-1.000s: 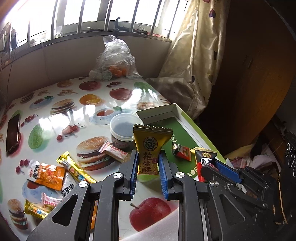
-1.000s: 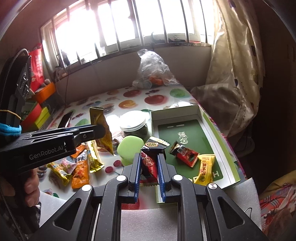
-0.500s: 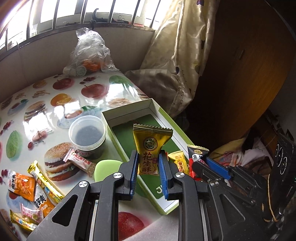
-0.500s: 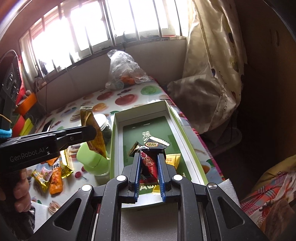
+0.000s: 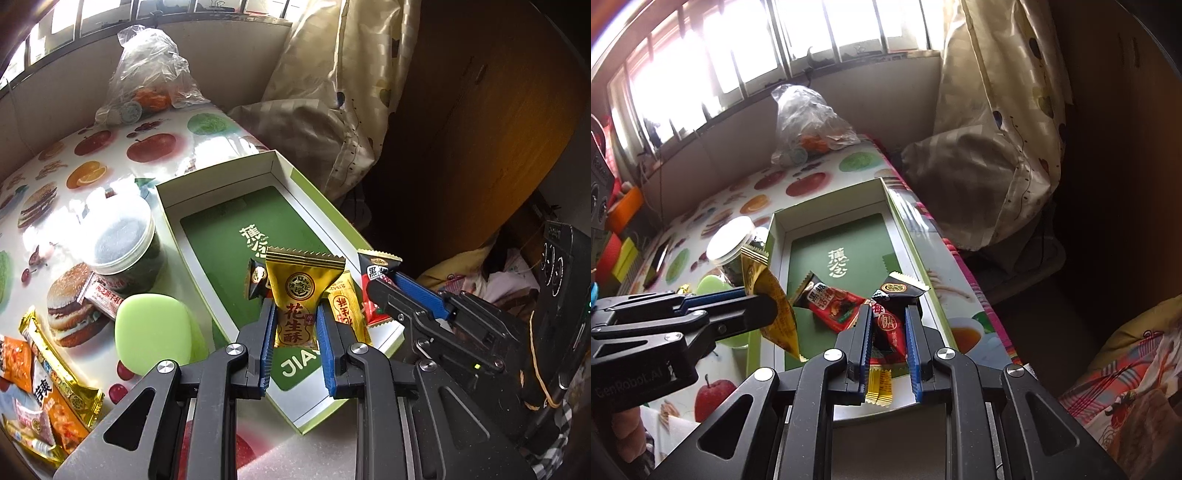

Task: Organize snacks
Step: 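Carry both held snacks over the green box, then lower and open the left gripper to drop the candy while the right drops its packet in the box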

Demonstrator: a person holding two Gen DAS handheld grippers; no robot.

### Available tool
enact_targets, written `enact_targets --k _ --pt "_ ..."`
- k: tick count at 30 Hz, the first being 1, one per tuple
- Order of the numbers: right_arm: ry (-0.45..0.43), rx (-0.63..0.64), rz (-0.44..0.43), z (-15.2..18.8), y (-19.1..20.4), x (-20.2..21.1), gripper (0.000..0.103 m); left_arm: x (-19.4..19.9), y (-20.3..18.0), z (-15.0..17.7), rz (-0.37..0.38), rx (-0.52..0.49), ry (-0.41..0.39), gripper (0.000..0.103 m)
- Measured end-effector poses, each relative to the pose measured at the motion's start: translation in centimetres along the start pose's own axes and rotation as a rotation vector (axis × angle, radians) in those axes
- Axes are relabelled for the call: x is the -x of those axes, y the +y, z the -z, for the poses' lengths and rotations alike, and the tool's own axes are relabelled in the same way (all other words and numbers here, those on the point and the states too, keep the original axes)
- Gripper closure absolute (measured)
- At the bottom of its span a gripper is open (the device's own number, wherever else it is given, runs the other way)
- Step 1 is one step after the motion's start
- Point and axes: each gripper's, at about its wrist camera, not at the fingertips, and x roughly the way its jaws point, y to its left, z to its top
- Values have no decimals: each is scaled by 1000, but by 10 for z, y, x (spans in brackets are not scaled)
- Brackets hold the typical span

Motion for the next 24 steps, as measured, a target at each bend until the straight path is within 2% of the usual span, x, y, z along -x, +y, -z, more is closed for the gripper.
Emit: enact_targets --k 15,24 --pt "32 30 -8 7 -1 -14 86 -21 -6 8 -27 -9 61 80" --pt "37 82 1 10 7 -13 77 -25 -5 8 -17 1 73 80"
